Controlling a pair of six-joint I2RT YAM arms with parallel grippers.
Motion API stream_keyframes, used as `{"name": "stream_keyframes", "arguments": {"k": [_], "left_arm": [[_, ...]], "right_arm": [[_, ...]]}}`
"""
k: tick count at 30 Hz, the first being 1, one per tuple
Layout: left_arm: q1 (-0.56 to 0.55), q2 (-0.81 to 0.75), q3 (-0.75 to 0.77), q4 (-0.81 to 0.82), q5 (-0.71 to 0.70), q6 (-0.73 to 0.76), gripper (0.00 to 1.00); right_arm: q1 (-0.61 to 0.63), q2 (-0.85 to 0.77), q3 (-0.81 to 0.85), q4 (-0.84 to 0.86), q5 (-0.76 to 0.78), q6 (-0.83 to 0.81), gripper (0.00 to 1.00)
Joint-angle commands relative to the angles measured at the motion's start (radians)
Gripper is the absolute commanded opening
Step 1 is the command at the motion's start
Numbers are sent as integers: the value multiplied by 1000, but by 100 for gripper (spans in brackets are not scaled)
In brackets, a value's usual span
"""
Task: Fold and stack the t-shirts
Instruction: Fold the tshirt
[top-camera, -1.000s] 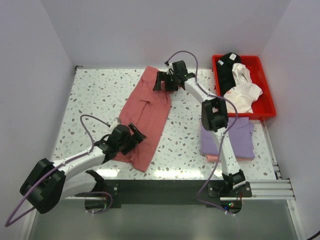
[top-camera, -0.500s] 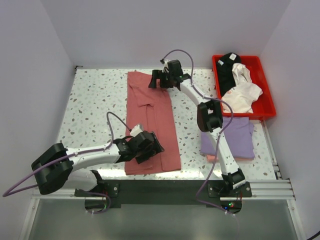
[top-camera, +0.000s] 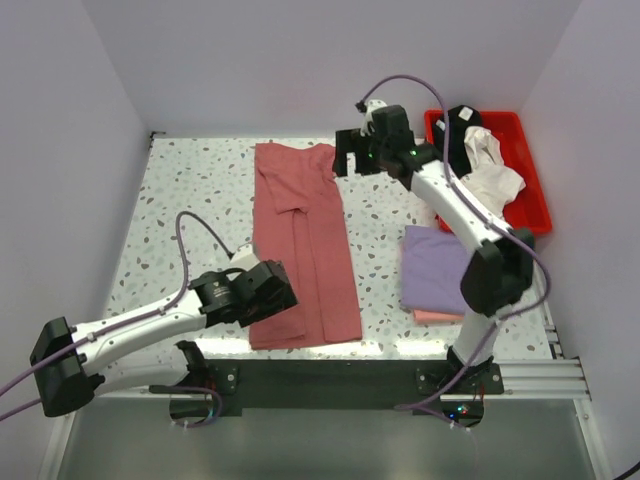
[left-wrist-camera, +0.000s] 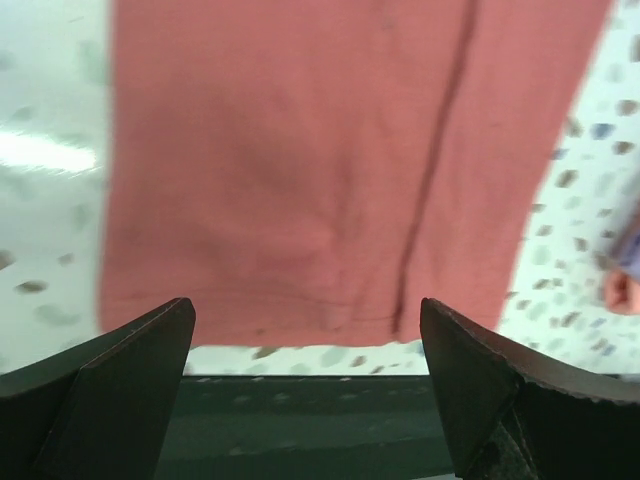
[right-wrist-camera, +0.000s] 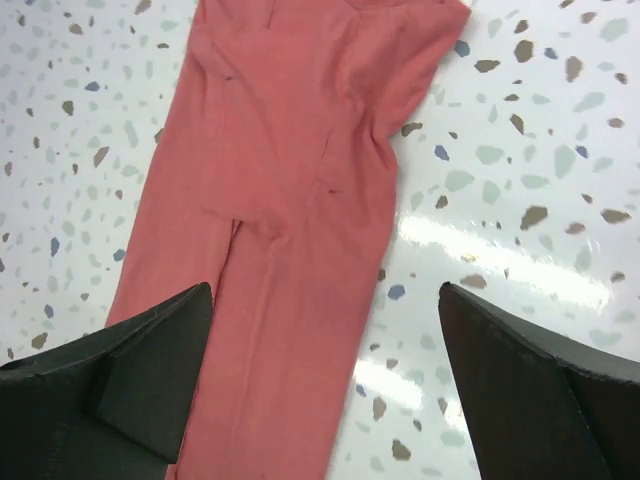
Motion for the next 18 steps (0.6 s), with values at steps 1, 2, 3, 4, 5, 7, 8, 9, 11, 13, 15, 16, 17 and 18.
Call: {"name": "stream_keyframes", "arguments": {"k": [1, 2, 3, 4, 5, 7, 8, 9, 11, 13, 15, 16, 17, 18], "left_arm": [[-5, -69, -64, -254, -48, -90, 100], [-5, -86, -81, -264, -44, -118, 100], [-5, -117, -113, -265, -29, -129, 100], [-5, -131, -128, -256, -21, -135, 97], [-5, -143, -144, -245, -12, -135, 96], [-5, -168, -181, -227, 14, -144, 90], [-5, -171, -193, -222, 22, -144, 88], [-5, -172, -211, -219, 30, -147, 85], [-5, -169, -227, -215, 44, -149, 78], [-5, -165, -251, -190, 57, -146, 70], [-5, -159, -276, -163, 64, -149, 65], [-5, -156, -283, -155, 65, -152, 59], [-5, -154, -291, -147, 67, -155, 57], [-5, -148, -303, -134, 71, -158, 55]], "right_arm": [[49, -238, -301, 66, 122, 12, 99], [64, -295, -366, 89, 142, 52, 99], [68, -344, -496, 144, 151, 69, 99], [71, -440, -564, 187, 148, 91, 99], [66, -482, -630, 233, 96, 135, 99], [60, -559, -788, 374, 36, 173, 99], [54, -612, -827, 418, -6, 209, 99], [55, -634, -874, 472, -16, 223, 99], [54, -663, -879, 448, -10, 233, 99], [55, -668, -867, 370, -18, 218, 99], [54, -665, -871, 305, -40, 226, 99], [54, -667, -882, 299, -69, 229, 99], [55, -665, -893, 293, -92, 241, 99], [55, -668, -914, 288, -134, 243, 99]]}}
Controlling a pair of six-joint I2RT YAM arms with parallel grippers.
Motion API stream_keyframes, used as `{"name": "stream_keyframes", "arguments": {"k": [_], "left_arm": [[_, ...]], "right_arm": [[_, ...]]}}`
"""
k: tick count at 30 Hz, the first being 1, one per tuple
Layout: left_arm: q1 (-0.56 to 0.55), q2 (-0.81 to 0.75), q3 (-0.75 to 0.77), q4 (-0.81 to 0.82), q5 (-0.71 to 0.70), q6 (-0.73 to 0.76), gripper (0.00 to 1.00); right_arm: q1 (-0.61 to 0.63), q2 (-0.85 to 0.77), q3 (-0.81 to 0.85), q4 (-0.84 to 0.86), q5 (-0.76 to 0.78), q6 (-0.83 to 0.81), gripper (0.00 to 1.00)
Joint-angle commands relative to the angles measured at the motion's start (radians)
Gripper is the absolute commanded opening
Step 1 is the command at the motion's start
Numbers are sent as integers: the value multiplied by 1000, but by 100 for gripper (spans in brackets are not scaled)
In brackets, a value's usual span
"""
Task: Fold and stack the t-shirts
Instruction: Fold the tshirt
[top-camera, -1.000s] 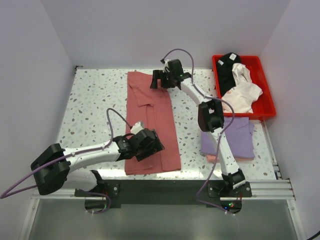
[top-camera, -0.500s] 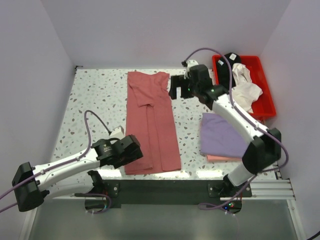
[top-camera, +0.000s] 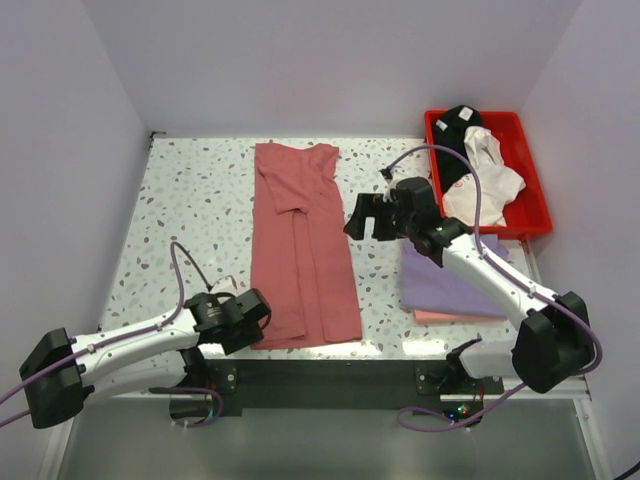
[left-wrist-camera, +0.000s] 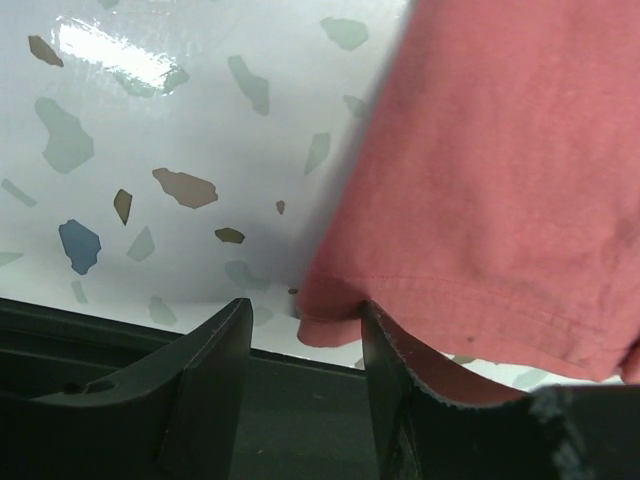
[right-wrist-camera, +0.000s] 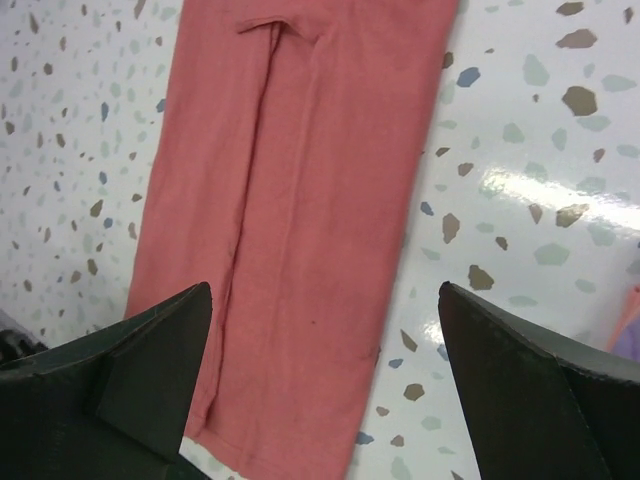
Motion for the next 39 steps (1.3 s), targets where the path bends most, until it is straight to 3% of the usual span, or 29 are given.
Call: {"name": "stream_keyframes", "arguments": {"k": [1, 4, 8, 11, 12, 15, 23, 30, 33, 38, 39], "left_arm": [[-5, 9, -32, 57, 23, -27, 51], [-5, 10, -63, 86, 37, -33, 41], [-5, 0, -92, 117, 43, -31, 29], [-5, -2, -106, 151, 59, -22, 20], [-6, 0, -115, 165, 69, -21, 12], [-5, 3, -124, 185, 86, -7, 0], [-5, -9, -132, 174, 103, 2, 0], [-5, -39, -124, 140, 103, 5, 0], [-5, -40, -124, 142, 105, 8, 0], [-5, -34, -124, 142, 109, 10, 0], [-5, -36, -123, 143, 111, 10, 0]], "right_arm": [[0, -38, -36, 11, -114, 40, 99], [14, -49, -59, -21, -151, 28, 99], [130, -54, -68, -148, -67, -29, 99], [140, -71, -138, -156, -73, 3, 99], [150, -77, -160, -170, -68, 8, 99], [250, -92, -161, -222, 22, 19, 99], [501, -49, -154, -319, 197, 42, 93], [526, -81, -256, -326, 181, 161, 85], [526, -66, -295, -270, 135, 183, 73], [526, -15, -332, -185, 105, 203, 66], [528, -9, -335, -178, 107, 203, 60]]}}
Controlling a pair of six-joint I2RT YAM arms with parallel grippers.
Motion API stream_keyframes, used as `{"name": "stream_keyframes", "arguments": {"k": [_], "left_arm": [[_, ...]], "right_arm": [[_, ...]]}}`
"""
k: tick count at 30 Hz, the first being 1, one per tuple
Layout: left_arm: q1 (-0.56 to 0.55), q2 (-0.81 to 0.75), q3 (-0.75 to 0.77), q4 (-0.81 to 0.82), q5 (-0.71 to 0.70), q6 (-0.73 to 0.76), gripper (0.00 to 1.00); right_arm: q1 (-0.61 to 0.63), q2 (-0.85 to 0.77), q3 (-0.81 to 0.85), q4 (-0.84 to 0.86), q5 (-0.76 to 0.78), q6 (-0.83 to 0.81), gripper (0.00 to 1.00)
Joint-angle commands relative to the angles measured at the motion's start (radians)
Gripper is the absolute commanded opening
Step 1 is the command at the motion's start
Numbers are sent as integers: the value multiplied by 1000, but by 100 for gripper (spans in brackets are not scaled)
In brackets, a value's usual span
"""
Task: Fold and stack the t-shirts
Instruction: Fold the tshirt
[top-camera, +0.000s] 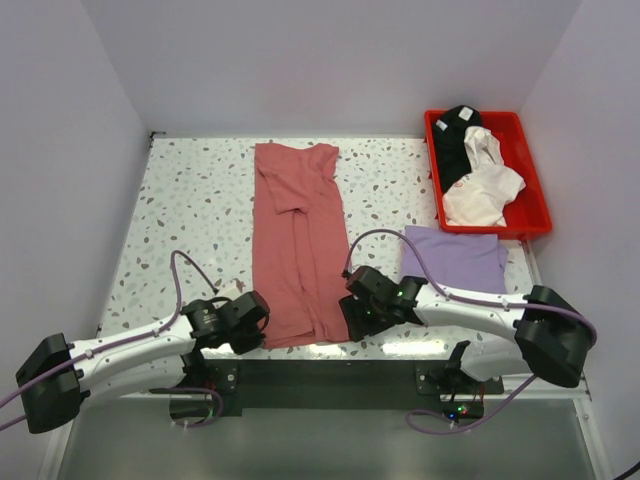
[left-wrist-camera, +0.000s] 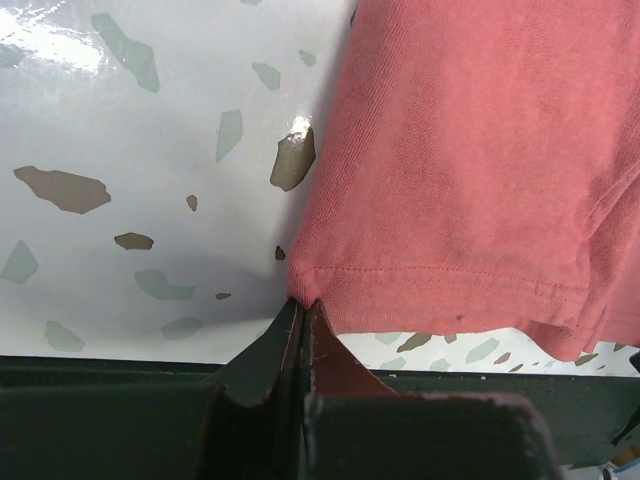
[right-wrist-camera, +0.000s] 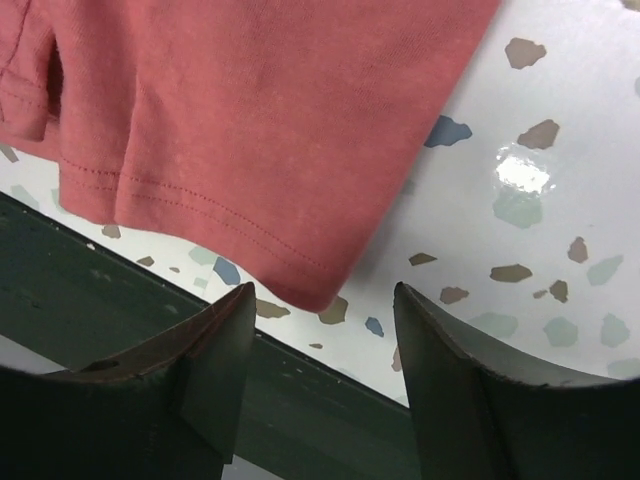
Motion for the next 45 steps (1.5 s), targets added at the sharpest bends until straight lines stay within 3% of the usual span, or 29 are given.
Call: {"name": "stream_keyframes", "arguments": {"k": [1, 5, 6, 11, 19, 26, 32, 45], "left_arm": [[-5, 6, -23, -42, 17, 9, 0], [-6, 0, -20, -44, 20, 12, 0], [-5, 0, -19, -46, 23, 14, 0], [-6, -8, 9, -73, 39, 34, 0], [-9, -58, 122, -66, -28, 113, 0], [9, -2, 269, -44, -222, 172, 0], [245, 99, 364, 149, -161, 418, 0], [561, 425, 616, 362, -111, 623, 0]], "right_arm": [[3, 31, -18, 86, -13, 33, 58], [3, 58, -26, 109, -42, 40, 39], [3, 58, -27, 113, -56, 42, 26], [6, -7, -43, 106, -105, 57, 0], [6, -92, 37, 54, -39, 11, 0], [-100, -18, 213, 50, 7, -82, 0], [-224, 84, 370, 67, 7, -176, 0], [-417, 415, 704, 60, -76, -233, 0]]}}
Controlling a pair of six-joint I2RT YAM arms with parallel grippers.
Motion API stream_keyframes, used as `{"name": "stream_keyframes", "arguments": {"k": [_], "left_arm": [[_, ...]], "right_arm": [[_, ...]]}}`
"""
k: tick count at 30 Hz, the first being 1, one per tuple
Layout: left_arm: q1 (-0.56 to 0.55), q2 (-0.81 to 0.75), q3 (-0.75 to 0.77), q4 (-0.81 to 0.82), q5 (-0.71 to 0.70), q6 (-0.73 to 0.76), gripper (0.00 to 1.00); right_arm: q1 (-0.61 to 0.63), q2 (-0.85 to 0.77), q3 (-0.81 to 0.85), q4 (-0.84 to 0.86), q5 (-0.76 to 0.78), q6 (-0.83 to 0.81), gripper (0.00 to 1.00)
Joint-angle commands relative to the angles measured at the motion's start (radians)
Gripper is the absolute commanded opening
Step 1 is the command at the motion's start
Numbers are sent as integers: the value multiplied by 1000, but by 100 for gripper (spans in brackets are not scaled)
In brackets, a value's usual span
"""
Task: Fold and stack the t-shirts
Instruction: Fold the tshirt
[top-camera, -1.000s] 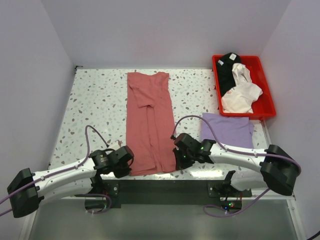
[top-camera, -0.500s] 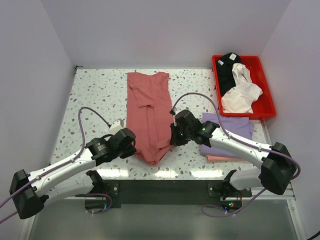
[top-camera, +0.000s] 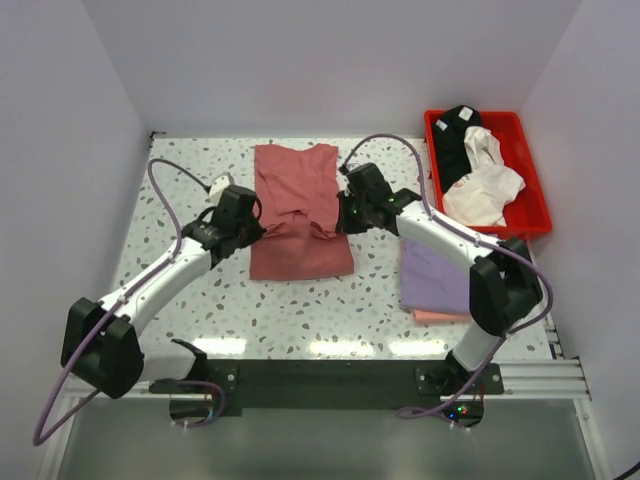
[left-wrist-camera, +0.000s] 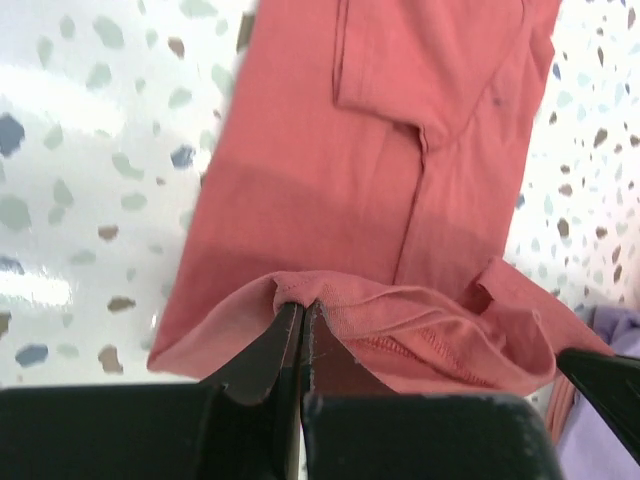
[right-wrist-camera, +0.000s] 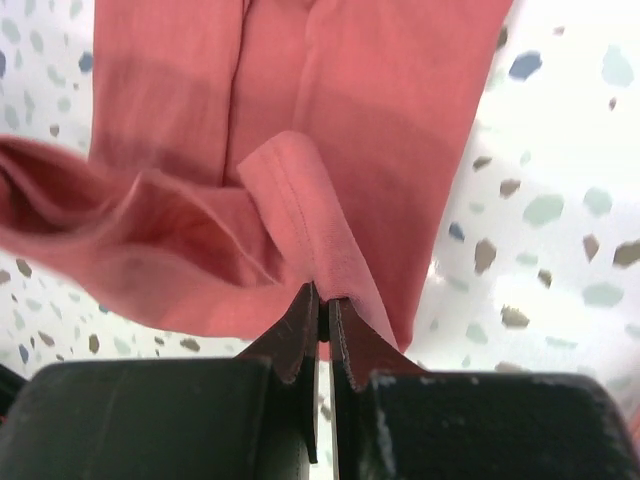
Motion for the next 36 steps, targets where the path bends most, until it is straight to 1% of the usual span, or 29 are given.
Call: {"name": "stream_keyframes", "arguments": {"k": [1, 5, 9, 16, 23, 28, 32, 33, 34, 35, 36], "left_arm": [[62, 74, 80, 104, 20, 96, 0], [124, 151, 120, 126, 57, 119, 0], [174, 218, 137, 205, 93, 165, 0], [202, 307, 206, 232, 126, 212, 0], [217, 379, 238, 255, 169, 252, 0], [234, 457, 277, 236, 187, 257, 0], [256, 505, 307, 199, 167, 246, 0], [259, 516, 309, 195, 167, 248, 14], [260, 522, 310, 193, 169, 251, 25], [260, 523, 315, 195, 175, 255, 41], [260, 523, 321, 193, 183, 261, 64]], "right_arm": [[-29, 61, 105, 3, -36, -49, 0], [-62, 135, 183, 12, -50, -70, 0], [-94, 202, 249, 31, -79, -105, 0], [-120, 277, 341, 23, -73, -134, 0], [-154, 316, 361, 25, -79, -125, 0], [-175, 377, 388, 25, -133, -125, 0], [-192, 425, 418, 26, -159, -124, 2], [-195, 431, 424, 26, -168, -124, 4], [-198, 445, 441, 19, -168, -124, 16], [-203, 449, 451, 12, -168, -125, 25], [-206, 452, 459, 6, -171, -124, 30]]}}
